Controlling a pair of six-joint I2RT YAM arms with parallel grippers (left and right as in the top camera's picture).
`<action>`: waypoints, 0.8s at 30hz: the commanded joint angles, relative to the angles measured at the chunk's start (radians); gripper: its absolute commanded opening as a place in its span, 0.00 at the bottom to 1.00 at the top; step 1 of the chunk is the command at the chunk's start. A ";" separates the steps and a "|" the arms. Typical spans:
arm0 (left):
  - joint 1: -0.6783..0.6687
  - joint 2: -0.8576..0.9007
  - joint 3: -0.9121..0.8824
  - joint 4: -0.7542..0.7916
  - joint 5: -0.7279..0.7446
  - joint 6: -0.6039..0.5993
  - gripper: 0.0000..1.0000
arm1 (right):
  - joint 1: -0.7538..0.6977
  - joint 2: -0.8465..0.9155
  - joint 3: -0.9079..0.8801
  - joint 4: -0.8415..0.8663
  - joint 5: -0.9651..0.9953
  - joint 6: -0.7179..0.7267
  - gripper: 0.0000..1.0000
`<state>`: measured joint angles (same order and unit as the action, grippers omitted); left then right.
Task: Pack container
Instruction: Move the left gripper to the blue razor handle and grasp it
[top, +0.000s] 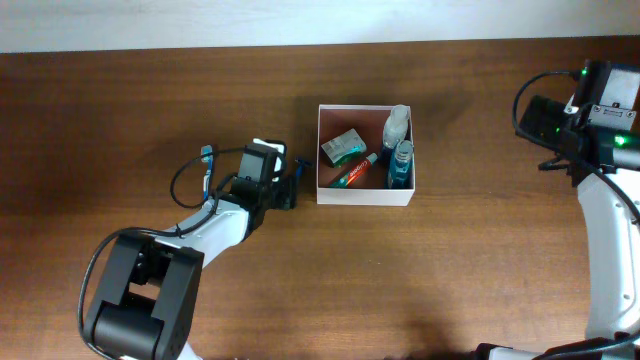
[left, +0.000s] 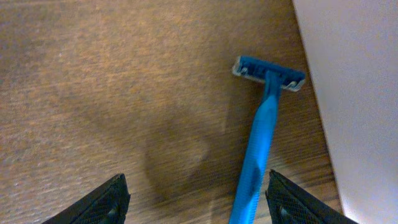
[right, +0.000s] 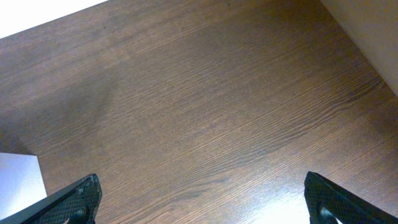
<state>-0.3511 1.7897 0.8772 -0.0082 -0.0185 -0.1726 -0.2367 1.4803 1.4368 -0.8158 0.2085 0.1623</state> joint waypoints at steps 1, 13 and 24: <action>-0.014 0.000 0.005 0.022 0.023 0.009 0.72 | 0.000 0.003 0.008 0.000 0.005 0.011 0.99; -0.048 0.003 0.005 0.014 0.022 0.010 0.66 | 0.000 0.003 0.008 0.000 0.006 0.011 0.99; -0.048 0.058 0.005 0.019 0.012 0.009 0.53 | 0.000 0.003 0.008 0.000 0.006 0.011 0.99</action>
<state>-0.3992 1.8294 0.8772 0.0090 -0.0109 -0.1692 -0.2367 1.4803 1.4368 -0.8162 0.2085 0.1616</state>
